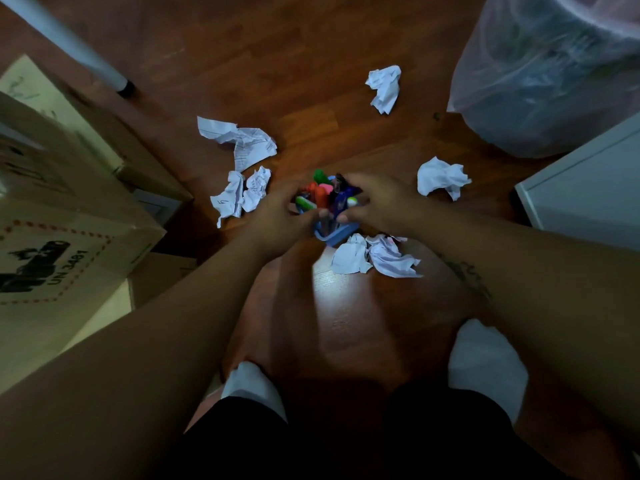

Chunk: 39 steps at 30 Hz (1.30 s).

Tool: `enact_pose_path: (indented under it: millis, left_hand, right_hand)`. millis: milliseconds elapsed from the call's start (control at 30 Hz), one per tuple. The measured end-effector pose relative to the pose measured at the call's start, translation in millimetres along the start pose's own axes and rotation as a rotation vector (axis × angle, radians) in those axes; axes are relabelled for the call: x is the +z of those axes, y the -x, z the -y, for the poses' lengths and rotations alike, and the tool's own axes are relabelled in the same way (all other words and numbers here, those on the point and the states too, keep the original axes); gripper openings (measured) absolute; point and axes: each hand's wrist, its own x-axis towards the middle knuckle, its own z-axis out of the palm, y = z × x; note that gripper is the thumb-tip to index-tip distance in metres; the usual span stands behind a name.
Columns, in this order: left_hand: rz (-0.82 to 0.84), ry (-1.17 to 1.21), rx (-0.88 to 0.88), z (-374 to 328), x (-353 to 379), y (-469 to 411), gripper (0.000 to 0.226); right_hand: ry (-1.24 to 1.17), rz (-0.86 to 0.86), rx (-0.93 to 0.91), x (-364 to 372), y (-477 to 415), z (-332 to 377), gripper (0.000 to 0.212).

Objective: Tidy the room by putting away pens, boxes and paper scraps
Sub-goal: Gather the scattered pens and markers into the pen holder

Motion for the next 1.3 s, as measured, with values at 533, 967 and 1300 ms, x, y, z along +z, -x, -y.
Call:
enact_pose_path:
  millis: [533, 967, 1300]
  left_hand:
    - [0.292, 0.103, -0.138, -8.6, 6.0, 4.0, 0.060]
    - [-0.036, 0.075, -0.021, -10.7, 9.3, 8.0, 0.018]
    - [0.254, -0.192, 0.028, -4.9, -9.0, 12.5, 0.081]
  right_hand:
    - [0.058, -0.073, 0.017, -0.3, 10.2, -10.8, 0.017]
    - [-0.007, -0.067, 0.019, -1.6, 6.6, -7.5, 0.023]
    - [-0.059, 0.121, 0.078, 2.5, 14.4, -12.3, 0.062]
